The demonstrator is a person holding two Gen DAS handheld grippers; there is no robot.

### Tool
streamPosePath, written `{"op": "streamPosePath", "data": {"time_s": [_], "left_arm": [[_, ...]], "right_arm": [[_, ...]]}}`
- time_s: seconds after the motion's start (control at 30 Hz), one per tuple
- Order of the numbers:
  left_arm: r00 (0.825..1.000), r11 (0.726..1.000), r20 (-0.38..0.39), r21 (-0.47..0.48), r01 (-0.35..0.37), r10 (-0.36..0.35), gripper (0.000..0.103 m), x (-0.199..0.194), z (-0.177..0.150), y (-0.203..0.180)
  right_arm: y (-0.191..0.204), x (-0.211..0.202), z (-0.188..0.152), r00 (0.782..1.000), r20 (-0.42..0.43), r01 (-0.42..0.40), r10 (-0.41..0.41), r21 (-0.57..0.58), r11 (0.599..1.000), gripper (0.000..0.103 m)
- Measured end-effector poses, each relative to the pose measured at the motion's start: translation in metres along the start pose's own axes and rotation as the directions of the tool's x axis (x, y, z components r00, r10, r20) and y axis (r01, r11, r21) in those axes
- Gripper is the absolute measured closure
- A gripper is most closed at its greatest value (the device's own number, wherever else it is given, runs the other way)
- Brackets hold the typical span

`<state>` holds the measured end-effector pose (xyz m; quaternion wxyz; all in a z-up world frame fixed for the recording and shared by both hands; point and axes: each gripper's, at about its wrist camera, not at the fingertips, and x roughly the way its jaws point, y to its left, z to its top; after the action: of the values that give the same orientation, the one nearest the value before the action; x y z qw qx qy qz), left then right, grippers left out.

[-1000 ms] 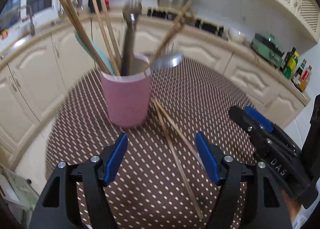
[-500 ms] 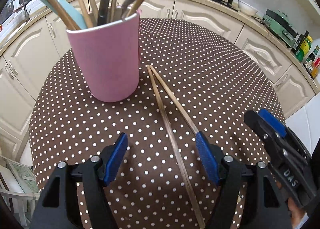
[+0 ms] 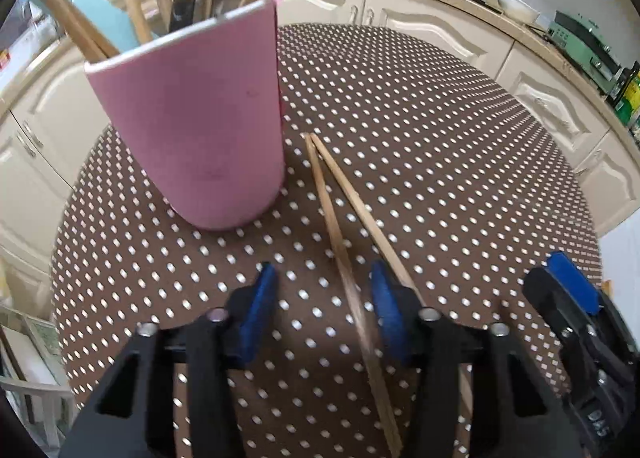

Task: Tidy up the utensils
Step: 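Close the left tool on a chopstick while the right tool grasps the other chopstick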

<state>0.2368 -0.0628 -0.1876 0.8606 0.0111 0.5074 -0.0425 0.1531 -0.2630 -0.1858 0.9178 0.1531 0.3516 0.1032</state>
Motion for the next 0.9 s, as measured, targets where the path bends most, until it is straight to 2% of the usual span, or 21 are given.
{"op": "streamPosePath", "data": {"time_s": [0.07, 0.13, 0.33, 0.57, 0.9], "left_arm": [[1.0, 1.0, 0.004, 0.013, 0.0, 0.0, 0.076, 0.003, 0.004, -0.003], [1.0, 1.0, 0.001, 0.015, 0.013, -0.013, 0.094, 0.005, 0.006, -0.003], [0.999, 0.999, 0.012, 0.01, 0.048, -0.048, 0.097, -0.009, -0.01, 0.006], [0.995, 0.995, 0.032, 0.012, 0.096, -0.097, 0.097, -0.028, -0.037, 0.014], [0.994, 0.995, 0.041, 0.031, 0.097, -0.098, 0.097, -0.049, -0.067, 0.039]], "right_arm": [[0.0, 0.0, 0.0, 1.0, -0.001, 0.001, -0.001, -0.001, 1.0, 0.043], [0.002, 0.003, 0.001, 1.0, -0.006, 0.005, -0.005, -0.003, 1.0, 0.043], [0.013, 0.007, 0.005, 0.999, -0.032, 0.018, -0.02, -0.047, 0.999, 0.043], [0.038, 0.019, 0.018, 0.991, -0.134, 0.003, -0.02, -0.124, 0.992, 0.043], [0.064, 0.051, 0.022, 0.957, -0.286, -0.004, -0.049, -0.18, 0.984, 0.043]]}}
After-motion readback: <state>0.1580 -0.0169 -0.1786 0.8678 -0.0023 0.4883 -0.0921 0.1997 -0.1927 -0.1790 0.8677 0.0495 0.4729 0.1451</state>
